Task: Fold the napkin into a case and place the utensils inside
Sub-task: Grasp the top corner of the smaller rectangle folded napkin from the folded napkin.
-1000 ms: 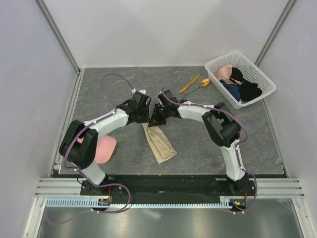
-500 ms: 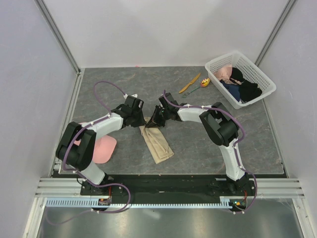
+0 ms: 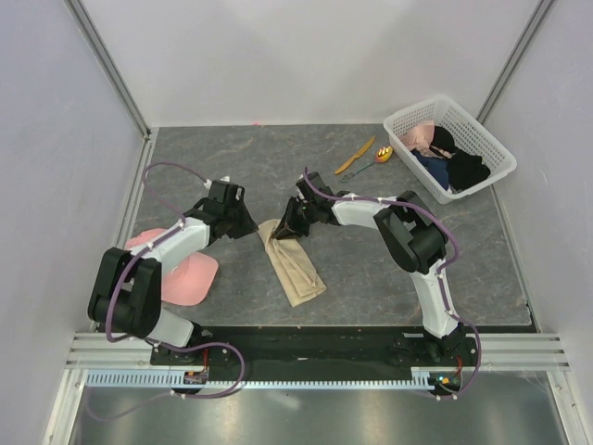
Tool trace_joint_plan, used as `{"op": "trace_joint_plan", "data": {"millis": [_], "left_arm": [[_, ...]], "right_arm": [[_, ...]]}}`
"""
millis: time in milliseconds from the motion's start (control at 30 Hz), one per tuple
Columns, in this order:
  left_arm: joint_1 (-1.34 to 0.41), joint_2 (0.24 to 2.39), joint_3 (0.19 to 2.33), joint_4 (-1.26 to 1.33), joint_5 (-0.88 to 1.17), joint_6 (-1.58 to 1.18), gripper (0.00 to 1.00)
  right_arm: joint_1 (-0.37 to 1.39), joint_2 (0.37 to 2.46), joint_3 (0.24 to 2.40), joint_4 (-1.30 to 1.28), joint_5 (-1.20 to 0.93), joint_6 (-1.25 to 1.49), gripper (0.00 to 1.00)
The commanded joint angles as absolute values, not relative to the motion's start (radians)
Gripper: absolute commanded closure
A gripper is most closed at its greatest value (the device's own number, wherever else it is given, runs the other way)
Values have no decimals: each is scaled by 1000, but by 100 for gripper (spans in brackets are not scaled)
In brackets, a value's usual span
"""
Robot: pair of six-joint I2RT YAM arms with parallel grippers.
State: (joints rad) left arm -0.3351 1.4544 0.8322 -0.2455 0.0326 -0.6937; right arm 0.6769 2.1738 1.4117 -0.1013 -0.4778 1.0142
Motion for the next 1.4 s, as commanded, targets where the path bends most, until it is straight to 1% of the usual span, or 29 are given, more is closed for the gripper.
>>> {"op": "trace_joint_plan", "data": {"millis": [0, 100, 200, 233, 333, 467, 633, 800, 900, 933, 1000, 1067, 1100, 1133, 1167, 1233, 1367], "left_arm": [[-328, 1509, 810, -186, 106, -749, 75], [-327, 1549, 805, -163, 141, -764, 82], [-328, 1575, 798, -140, 172, -781, 86], [-331, 1585, 786, -132, 170, -788, 87], [-347, 1606, 773, -114, 179, -801, 89], [-402, 1624, 767, -109, 160, -834, 92], [-439, 1605, 739, -78, 141, -882, 92], [-436, 1572, 738, -106, 104, -859, 92], [-430, 1551, 761, -156, 109, -835, 87], [-430, 1543, 778, -170, 109, -821, 79], [-430, 1502, 781, -199, 109, -813, 70], [-431, 1474, 770, -206, 124, -801, 59], [-433, 1464, 764, -206, 146, -801, 56], [-439, 1442, 747, -204, 152, -808, 47], [-446, 1431, 739, -201, 156, -814, 43], [-482, 1413, 719, -189, 150, -833, 37], [-520, 1410, 680, -153, 132, -873, 34]], "right_arm": [[683, 2132, 1439, -160, -479, 965, 78], [684, 2131, 1437, -164, -488, 966, 78], [692, 2131, 1439, -164, -491, 969, 81], [695, 2134, 1439, -163, -492, 974, 88], [701, 2131, 1443, -152, -494, 995, 100], [719, 2126, 1442, -121, -495, 1051, 100], [741, 2105, 1405, -46, -483, 1150, 100], [739, 2135, 1394, -37, -453, 1105, 100], [733, 2151, 1390, -58, -462, 1074, 100], [732, 2145, 1384, -58, -459, 1069, 100], [732, 2129, 1379, -64, -463, 1065, 100], [729, 2123, 1381, -78, -463, 1063, 98], [727, 2120, 1381, -80, -466, 1063, 97], [727, 2118, 1381, -83, -466, 1063, 97], [726, 2118, 1384, -84, -465, 1066, 96], [724, 2120, 1385, -84, -466, 1074, 93], [724, 2123, 1397, -87, -465, 1094, 93]]}}
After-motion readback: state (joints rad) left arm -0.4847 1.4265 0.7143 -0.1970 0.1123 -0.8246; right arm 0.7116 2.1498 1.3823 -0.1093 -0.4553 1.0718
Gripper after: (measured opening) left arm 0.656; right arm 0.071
